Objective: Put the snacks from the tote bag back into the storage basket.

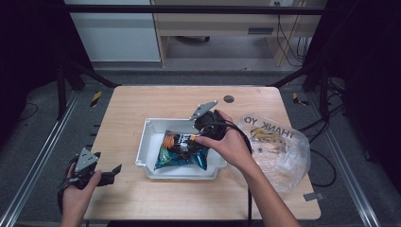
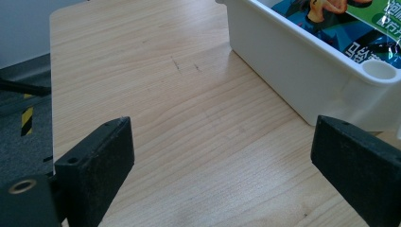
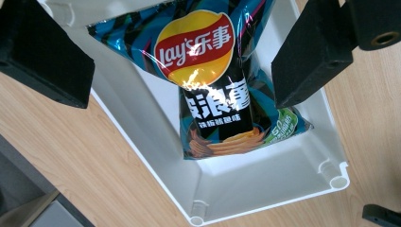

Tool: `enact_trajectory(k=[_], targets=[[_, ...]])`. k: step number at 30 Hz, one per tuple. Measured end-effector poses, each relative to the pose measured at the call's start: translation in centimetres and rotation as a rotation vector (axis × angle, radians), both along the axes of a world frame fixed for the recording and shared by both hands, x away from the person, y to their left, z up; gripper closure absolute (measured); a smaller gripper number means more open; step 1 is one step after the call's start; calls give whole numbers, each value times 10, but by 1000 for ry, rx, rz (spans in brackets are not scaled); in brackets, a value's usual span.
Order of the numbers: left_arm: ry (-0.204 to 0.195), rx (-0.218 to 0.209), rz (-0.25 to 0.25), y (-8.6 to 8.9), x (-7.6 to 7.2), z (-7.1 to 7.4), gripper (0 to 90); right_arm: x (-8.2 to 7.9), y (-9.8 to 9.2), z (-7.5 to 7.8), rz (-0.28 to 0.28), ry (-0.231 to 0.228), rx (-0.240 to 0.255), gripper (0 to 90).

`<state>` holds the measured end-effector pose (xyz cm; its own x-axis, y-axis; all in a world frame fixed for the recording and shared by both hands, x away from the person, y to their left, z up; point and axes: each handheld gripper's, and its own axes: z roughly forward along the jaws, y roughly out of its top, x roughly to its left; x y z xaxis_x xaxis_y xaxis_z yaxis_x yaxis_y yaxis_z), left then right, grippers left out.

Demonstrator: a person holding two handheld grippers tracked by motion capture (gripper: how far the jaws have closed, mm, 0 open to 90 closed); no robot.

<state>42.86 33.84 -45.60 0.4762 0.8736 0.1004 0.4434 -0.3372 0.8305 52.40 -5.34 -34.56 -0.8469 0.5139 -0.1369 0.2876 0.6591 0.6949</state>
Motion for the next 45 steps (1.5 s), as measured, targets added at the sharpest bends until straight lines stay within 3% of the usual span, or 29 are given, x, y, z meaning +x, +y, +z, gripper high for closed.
enact_trajectory(k=[20,45], targets=[[-11,15,7,-2,-1,1,62,-26,-38,26,-143,-94,105,71],[-23,15,37,-1,-3,2,59,-46,-76,26,-298,-146,112,62]])
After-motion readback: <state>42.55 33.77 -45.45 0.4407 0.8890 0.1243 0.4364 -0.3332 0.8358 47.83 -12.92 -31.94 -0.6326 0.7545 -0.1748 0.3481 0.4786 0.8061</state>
